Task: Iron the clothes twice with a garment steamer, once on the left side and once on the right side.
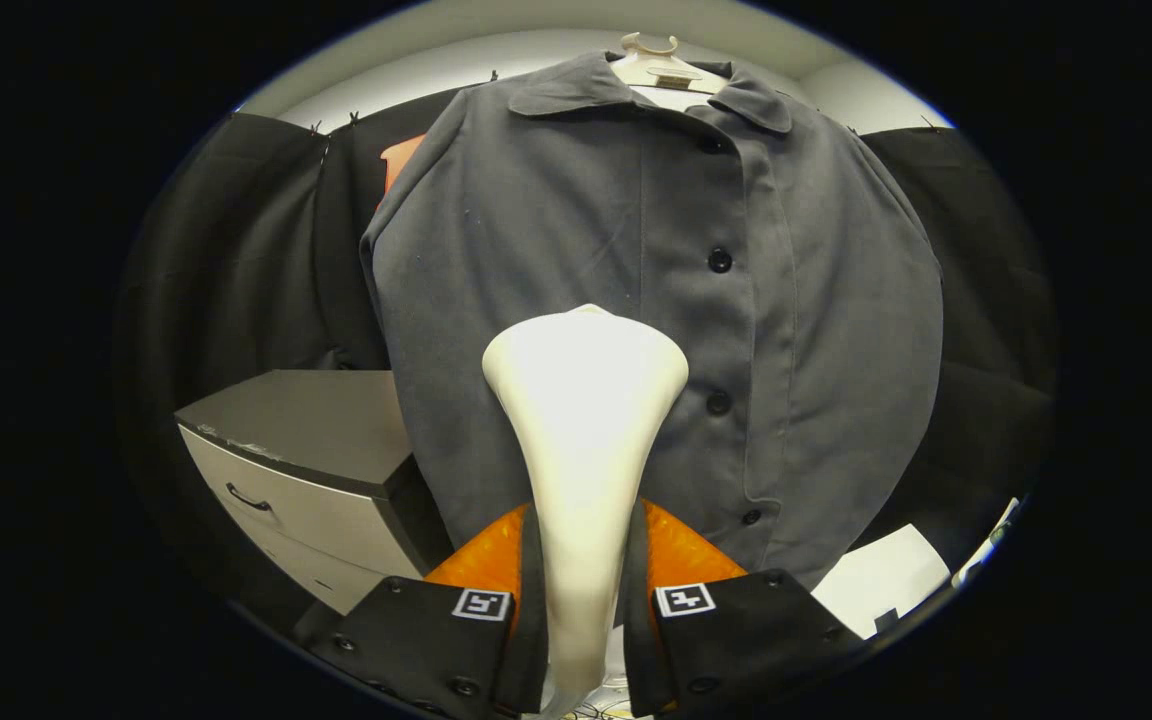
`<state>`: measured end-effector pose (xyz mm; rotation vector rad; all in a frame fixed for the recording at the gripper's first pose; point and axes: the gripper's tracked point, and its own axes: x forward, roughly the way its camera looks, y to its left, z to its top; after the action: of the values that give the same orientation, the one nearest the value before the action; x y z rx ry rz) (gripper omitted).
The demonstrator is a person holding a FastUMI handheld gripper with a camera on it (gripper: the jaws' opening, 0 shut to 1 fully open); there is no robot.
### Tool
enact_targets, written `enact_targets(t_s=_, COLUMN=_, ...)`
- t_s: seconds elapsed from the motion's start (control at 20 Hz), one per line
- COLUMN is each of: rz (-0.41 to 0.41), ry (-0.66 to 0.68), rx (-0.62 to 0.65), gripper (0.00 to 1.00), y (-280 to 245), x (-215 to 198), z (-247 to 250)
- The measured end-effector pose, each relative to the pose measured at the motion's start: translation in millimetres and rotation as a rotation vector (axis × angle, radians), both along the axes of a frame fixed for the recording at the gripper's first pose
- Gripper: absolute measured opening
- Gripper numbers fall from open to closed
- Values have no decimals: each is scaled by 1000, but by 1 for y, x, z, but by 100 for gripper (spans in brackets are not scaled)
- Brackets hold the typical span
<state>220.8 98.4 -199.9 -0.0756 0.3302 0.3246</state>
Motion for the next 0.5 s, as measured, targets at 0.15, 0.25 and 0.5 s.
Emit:
enact_targets(t_s=0.15, rz=-1, ry=12, rx=-9, gripper=39, y=-3, x=-2, z=-12)
enact_targets(t_s=0.25, rz=-2, ry=27, rx=-14, gripper=39, y=-6, x=-5, z=-22)
enact_targets(t_s=0.5, rz=-4, ry=87, rx=-20, gripper=39, y=-13, x=-14, z=-54)
